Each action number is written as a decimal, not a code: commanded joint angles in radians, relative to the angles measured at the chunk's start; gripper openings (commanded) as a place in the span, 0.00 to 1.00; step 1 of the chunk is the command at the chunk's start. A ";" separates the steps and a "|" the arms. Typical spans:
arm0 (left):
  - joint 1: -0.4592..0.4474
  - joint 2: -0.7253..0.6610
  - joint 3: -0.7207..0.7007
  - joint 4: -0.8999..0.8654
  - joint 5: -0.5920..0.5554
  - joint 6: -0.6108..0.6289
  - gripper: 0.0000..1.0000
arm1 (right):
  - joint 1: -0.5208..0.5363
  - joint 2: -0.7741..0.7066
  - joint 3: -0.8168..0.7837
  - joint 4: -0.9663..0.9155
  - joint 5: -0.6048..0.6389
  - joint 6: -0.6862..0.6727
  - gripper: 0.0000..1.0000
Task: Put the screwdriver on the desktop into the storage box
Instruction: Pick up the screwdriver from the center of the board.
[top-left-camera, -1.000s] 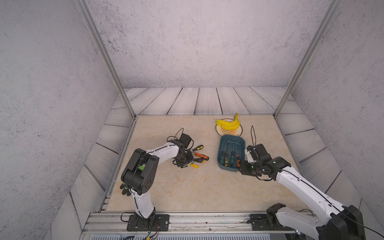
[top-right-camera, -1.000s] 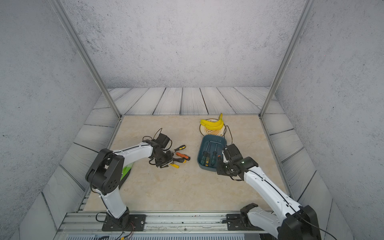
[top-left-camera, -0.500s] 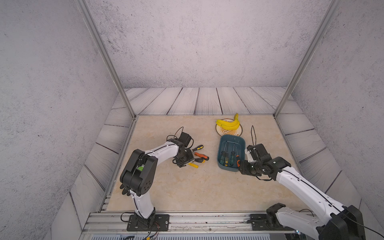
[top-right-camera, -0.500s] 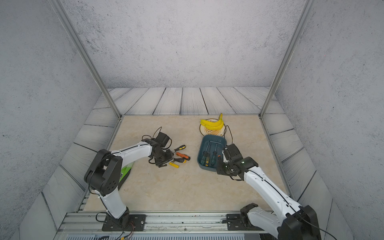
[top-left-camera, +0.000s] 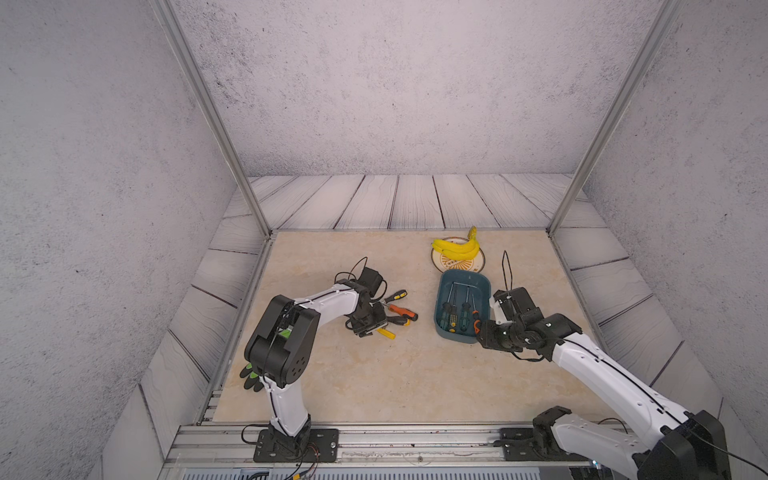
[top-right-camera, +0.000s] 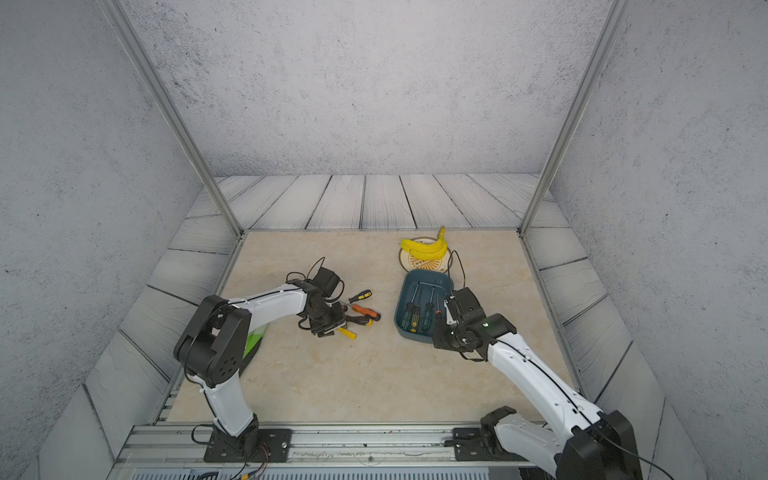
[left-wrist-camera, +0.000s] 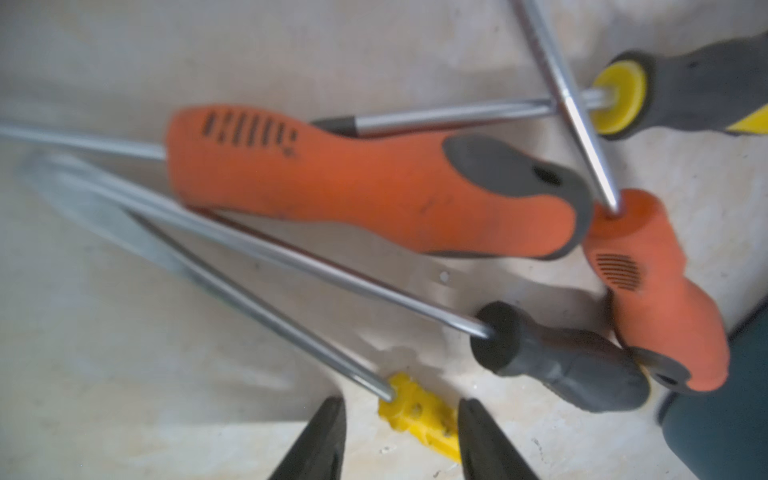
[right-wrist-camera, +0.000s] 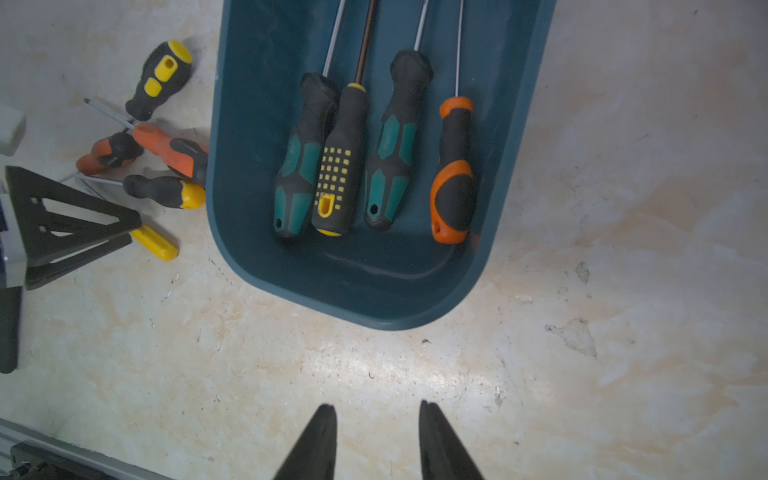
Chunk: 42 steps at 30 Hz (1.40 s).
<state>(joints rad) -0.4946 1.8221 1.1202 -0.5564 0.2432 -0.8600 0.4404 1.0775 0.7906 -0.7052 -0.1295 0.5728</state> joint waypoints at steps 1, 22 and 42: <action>0.005 -0.014 -0.029 -0.019 -0.002 0.008 0.47 | 0.004 -0.014 -0.005 -0.002 -0.004 0.005 0.38; 0.005 -0.072 -0.132 0.000 0.017 -0.016 0.17 | 0.005 -0.008 -0.008 0.005 -0.001 0.008 0.38; 0.001 -0.400 -0.241 -0.010 0.024 -0.031 0.00 | 0.141 0.029 0.066 0.081 -0.139 -0.104 0.43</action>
<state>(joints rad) -0.4931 1.4700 0.8860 -0.5472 0.2764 -0.8982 0.5327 1.0988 0.8139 -0.6739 -0.2214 0.5034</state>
